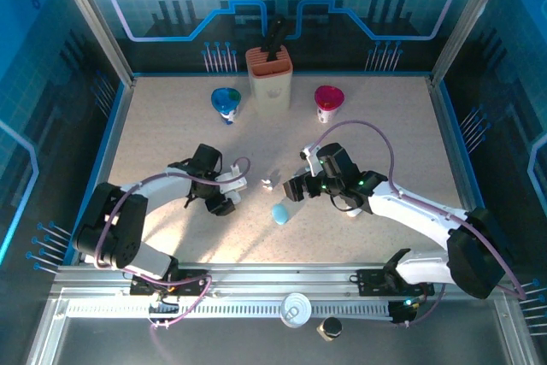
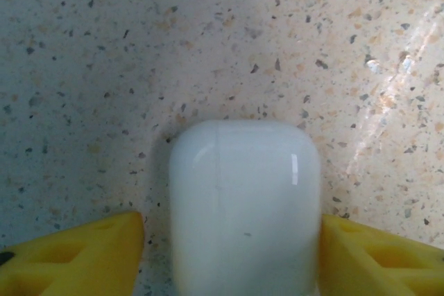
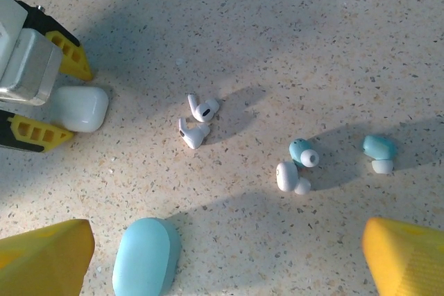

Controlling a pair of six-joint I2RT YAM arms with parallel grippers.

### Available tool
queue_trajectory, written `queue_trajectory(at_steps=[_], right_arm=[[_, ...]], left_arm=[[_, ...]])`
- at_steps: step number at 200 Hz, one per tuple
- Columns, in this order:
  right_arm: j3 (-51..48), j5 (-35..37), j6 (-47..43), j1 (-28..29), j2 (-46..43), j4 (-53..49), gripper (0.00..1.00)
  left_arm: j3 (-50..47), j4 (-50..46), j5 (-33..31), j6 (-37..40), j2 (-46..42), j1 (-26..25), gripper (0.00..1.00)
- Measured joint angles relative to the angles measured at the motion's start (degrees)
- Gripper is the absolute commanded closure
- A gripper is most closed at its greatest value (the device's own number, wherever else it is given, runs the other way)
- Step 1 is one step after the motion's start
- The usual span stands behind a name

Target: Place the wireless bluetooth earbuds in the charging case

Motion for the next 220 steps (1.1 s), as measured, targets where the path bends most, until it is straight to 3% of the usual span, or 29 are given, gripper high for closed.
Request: queue_trajectory(at_steps=[33,62,116,164,220], right_arm=[[0.35,2.19,0.76,0.04,-0.02,0.04,0.0],[0.35,5.2,1.92,0.04,-0.92,-0.02,0.0],[0.28,6.47,5.38,-0.83,-5.86,-1.9,0.0],[-0.46,-9.53,11.28,-9.01,-8.17,-1.88,0.04],[0.42,-26.95,14.71,-9.51,-3.89,0.52,0.15]], left_arm=[[0.42,0.26,-0.31,-0.61,0.46,-0.04,0.56],[0.79,0.17,-0.28,-0.92,0.5,-0.04,0.63],[1.03,-0.46,-0.28,-0.85,-0.2,-0.22,0.62],[1.03,3.04,1.33,-0.85,-13.9,-3.21,0.6],[4.24,7.1,1.38,2.4,-18.27,-14.01,0.6]])
